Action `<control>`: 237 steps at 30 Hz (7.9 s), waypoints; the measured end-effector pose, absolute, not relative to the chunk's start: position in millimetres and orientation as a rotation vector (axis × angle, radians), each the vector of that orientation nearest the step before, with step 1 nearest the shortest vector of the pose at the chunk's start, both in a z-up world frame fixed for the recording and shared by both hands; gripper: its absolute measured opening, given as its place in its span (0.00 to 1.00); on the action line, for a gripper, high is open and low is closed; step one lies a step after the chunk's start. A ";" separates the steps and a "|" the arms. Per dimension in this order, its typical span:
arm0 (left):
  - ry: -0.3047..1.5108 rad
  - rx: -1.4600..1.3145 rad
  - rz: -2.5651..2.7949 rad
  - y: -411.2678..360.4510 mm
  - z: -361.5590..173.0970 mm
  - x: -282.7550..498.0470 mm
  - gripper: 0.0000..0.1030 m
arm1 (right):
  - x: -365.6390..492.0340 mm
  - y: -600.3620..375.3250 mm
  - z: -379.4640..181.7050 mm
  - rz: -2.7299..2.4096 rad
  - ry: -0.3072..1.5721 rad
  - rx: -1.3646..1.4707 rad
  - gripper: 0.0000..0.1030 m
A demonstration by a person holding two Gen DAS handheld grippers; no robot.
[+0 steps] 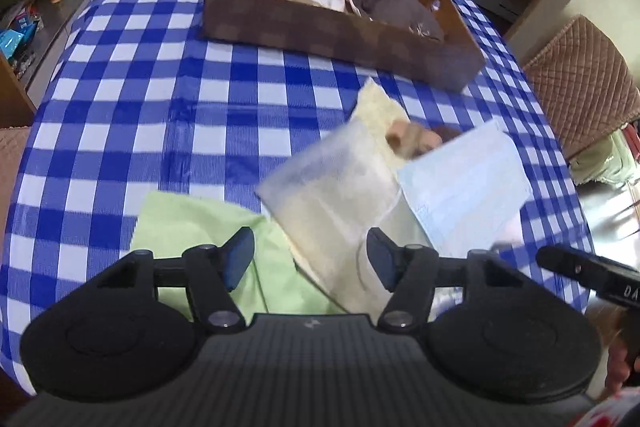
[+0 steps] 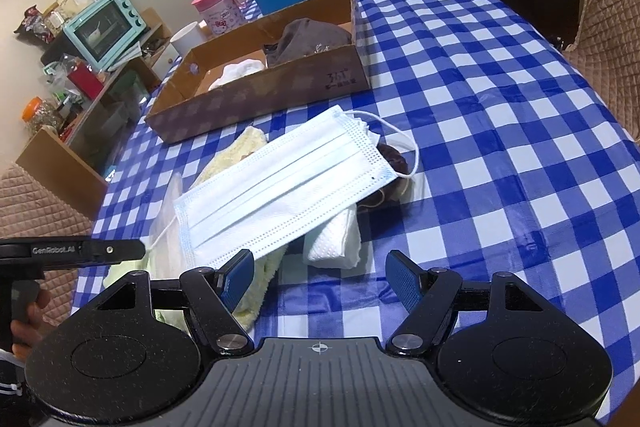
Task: Organize soft objects
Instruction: 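Close the left tool on the clear plastic bag, then lift the plastic bag with the left tool while the right tool grasps the blue mask, then carry the bag and blue mask over the tray and open the right tool, then lower the clear plastic bag into the tray and open the left tool, then withdraw both tools from the tray toward the yellow towel and green cloth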
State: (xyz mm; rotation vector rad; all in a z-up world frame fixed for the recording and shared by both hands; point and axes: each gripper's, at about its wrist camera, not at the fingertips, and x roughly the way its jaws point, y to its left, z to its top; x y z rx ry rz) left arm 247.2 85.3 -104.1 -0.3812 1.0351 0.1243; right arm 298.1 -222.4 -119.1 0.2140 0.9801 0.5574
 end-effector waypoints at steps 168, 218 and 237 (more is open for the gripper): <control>0.857 -0.006 0.104 160.4 -68.6 522.8 0.29 | 530.0 -69.7 -120.2 0.638 0.794 -0.012 0.58; 0.872 -0.129 0.145 133.5 -18.3 298.5 0.37 | 359.8 -175.7 -50.5 0.635 0.783 0.223 0.59; 0.980 -0.179 0.130 108.9 -54.3 229.4 0.39 | 296.6 -189.1 -78.2 0.612 0.892 0.192 0.59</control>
